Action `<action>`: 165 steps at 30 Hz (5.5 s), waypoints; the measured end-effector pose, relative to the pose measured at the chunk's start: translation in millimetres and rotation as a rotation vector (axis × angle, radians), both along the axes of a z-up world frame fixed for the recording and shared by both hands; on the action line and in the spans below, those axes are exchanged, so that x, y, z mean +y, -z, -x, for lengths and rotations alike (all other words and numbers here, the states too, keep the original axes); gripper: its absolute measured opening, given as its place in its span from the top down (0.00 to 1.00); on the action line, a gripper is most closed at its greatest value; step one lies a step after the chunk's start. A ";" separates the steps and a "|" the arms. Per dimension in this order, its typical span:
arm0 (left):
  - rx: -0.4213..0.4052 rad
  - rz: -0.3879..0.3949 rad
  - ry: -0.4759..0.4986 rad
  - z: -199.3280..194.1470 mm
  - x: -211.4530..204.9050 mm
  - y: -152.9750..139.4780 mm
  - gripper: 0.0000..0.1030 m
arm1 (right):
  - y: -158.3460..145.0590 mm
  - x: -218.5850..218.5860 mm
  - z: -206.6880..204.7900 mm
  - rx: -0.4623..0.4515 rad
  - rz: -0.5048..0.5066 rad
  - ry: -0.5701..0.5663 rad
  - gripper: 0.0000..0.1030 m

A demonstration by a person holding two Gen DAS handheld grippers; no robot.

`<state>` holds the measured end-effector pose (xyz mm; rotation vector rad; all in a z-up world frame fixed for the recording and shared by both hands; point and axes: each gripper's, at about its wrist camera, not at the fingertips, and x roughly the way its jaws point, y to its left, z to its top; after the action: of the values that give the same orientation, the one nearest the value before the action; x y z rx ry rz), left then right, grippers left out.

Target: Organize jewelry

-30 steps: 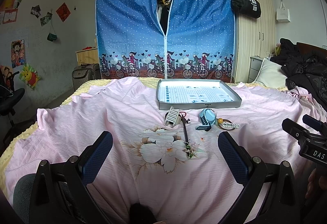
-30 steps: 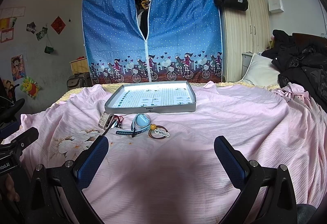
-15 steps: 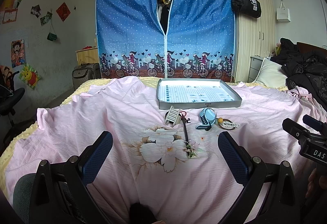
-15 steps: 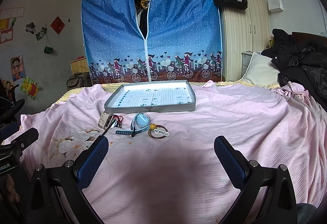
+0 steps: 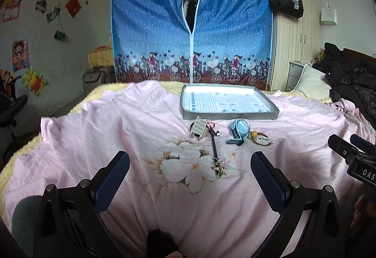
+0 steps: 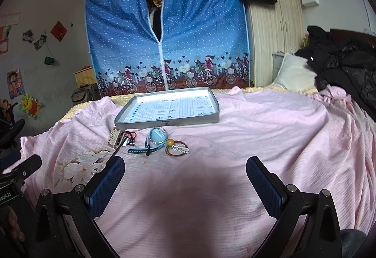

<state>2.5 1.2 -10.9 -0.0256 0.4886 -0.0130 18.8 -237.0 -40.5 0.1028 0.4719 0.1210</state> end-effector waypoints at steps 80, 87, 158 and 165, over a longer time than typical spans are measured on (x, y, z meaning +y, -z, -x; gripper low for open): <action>0.682 0.586 0.427 -169.7 -11.7 52.4 0.79 | 69.3 2.7 -208.6 0.501 -0.104 -0.432 0.93; 0.569 0.605 0.490 -169.3 -19.3 31.2 0.79 | 51.7 -16.2 -203.9 0.431 -0.198 -0.385 0.93; -0.210 0.271 0.014 -150.1 24.9 -62.8 0.02 | -48.7 5.7 -148.6 -0.197 -0.096 -0.294 0.00; -0.219 0.232 -0.043 -94.1 32.3 -65.8 0.02 | -49.6 3.1 -94.6 -0.239 -0.077 -0.253 0.00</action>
<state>96.6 33.6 54.8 -0.2595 0.2652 -0.0298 113.4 -233.9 9.1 0.1021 0.2392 0.3955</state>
